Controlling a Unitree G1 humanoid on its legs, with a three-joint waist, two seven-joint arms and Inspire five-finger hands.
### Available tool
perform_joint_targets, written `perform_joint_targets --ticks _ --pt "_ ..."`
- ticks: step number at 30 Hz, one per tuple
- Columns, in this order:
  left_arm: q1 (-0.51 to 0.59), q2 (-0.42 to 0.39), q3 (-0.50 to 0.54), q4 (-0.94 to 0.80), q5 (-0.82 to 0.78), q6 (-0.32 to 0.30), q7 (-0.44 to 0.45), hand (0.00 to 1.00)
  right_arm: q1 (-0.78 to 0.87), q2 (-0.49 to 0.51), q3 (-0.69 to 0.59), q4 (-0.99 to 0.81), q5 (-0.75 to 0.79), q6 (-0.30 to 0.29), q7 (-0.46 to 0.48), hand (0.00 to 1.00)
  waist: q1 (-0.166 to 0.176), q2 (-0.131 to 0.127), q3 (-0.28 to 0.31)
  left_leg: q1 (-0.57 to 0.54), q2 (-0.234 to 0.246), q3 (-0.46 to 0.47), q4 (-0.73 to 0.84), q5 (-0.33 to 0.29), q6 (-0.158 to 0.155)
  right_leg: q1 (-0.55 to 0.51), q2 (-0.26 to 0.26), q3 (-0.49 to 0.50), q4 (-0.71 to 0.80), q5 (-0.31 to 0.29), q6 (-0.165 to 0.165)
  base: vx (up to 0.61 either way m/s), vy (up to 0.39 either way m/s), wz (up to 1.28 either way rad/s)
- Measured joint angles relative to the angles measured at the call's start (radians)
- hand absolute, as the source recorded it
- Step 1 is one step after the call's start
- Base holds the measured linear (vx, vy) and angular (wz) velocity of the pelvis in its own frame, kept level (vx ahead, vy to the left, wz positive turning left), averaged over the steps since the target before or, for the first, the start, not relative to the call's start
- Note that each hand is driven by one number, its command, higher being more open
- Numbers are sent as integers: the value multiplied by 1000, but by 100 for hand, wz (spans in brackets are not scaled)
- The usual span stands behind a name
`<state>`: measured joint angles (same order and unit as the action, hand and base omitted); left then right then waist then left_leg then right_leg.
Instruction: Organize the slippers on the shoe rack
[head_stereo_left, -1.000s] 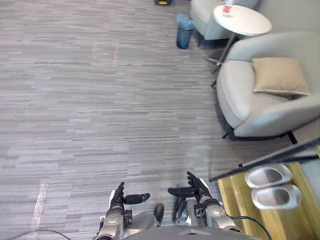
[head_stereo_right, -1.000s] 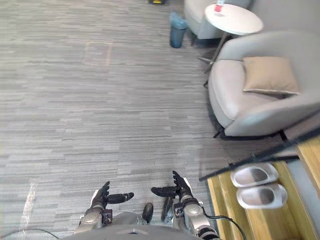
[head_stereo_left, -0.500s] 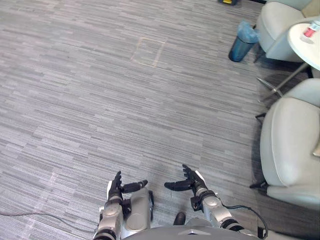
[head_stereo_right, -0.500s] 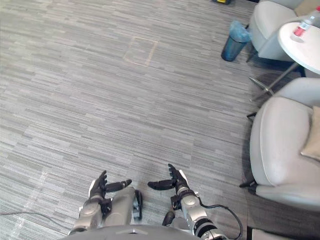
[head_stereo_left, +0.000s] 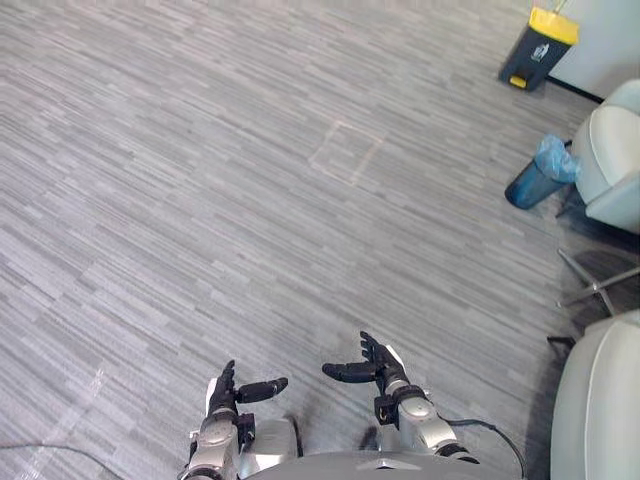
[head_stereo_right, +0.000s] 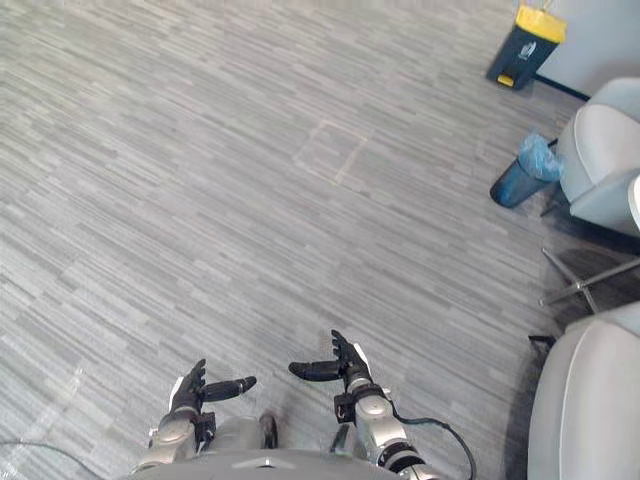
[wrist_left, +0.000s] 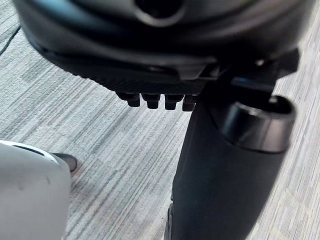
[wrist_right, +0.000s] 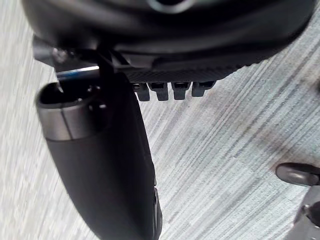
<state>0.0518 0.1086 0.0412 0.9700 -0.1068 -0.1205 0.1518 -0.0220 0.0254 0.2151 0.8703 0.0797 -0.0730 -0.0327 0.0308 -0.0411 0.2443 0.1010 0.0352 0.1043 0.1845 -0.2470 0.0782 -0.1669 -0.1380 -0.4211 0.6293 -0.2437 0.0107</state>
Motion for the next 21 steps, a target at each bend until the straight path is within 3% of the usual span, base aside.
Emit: perform_joint_targets --ticks 1,2,3,4,5,6,7,8,9,10,11,12,13,15,17,19,21 --pt "-1 -1 0 1 1 1 -3 100 3 -2 0 6 1 2 0 100 -8 -1 -1 22 2 -21 -20 -9 -12 -48 20 -20 -158 30 14 397 -117 60" --pt "-2 -3 -5 1 3 1 -8 100 7 -5 -4 10 1 9 -1 100 -15 -4 -2 47 3 -49 -33 -24 -27 -82 40 -24 -341 107 13 546 -180 85" --pt "1 -6 -15 3 7 1 -8 100 9 -8 -7 5 1 1 -1 100 -29 0 -2 71 12 -76 -44 -39 -40 -90 54 -20 -412 228 7 524 -188 81" --pt "3 -6 -21 4 10 1 -9 100 8 -8 -9 5 1 1 -1 100 -37 2 -5 79 18 -94 -49 -43 -45 -83 61 -16 -428 284 3 593 -235 70" --pt "-1 -8 -23 7 21 1 -12 100 3 -11 -28 7 1 2 0 100 -33 11 -9 94 43 -114 -59 -48 -56 -62 92 -20 -448 300 -59 614 -261 31" --pt "0 -13 -21 9 26 0 -17 100 -14 -3 -51 9 1 6 -1 100 -11 18 -9 97 50 -119 -58 -28 -91 -77 78 -12 -371 250 -76 607 -249 19" --pt "-6 -20 -25 15 37 4 -31 100 -15 -8 -80 8 1 6 -2 100 -16 18 -6 112 37 -131 -56 -3 -115 -113 41 -6 -238 191 -82 555 -212 21" --pt "-18 -25 -35 16 42 7 -40 100 -10 -17 -99 6 3 3 -3 100 -37 3 5 142 9 -145 -45 23 -127 -165 -18 -18 -51 119 -113 410 -185 48" --pt "26 -18 -32 9 42 3 -32 100 20 -25 -93 -35 2 -17 1 100 -46 29 -55 124 32 -167 67 -6 -164 -142 25 -13 -182 118 -97 565 -296 56" --pt "27 -17 -27 15 42 -3 -31 100 31 -20 -90 -42 3 -19 1 100 -55 25 -60 102 21 -177 130 -13 -181 -124 29 -9 -201 115 -98 580 -307 34" --pt "38 -42 -10 11 41 -10 -26 100 38 -38 -86 -49 3 -17 0 100 -46 67 -73 10 63 -193 394 11 -276 -54 85 -23 -244 95 -94 485 -229 3" --pt "44 -48 5 6 41 -9 -27 100 39 -42 -83 -48 3 -17 0 100 -38 81 -73 -34 79 -196 513 56 -344 -22 114 -18 -274 90 -92 427 -156 -30" --pt "59 -67 47 -10 32 -7 -27 100 43 -38 -75 -48 4 -12 -1 100 -33 95 -71 -140 139 -165 750 61 -332 60 176 -2 -352 86 -96 416 -133 -39" --pt "49 -65 69 -32 25 -6 -27 100 44 -16 -75 -24 4 -6 -3 100 -19 72 -58 -215 192 -78 847 5 -301 152 208 28 -415 84 -103 503 -127 -56" --pt "43 -47 76 -65 29 -10 -28 100 36 -2 -62 12 5 7 -7 100 13 29 -48 -285 182 15 723 -70 -209 246 203 121 -474 85 -102 571 -11 -105" --pt "34 -46 80 -75 28 -10 -25 100 33 -5 -68 17 5 12 -18 100 17 21 -40 -347 160 3 538 -80 -192 297 184 166 -503 85 -100 484 91 -88" --pt "14 -41 82 -77 28 -11 -20 100 35 -13 -68 17 2 12 -22 100 18 12 -20 -398 119 -54 263 16 -180 376 150 186 -538 64 -57 436 157 -58"
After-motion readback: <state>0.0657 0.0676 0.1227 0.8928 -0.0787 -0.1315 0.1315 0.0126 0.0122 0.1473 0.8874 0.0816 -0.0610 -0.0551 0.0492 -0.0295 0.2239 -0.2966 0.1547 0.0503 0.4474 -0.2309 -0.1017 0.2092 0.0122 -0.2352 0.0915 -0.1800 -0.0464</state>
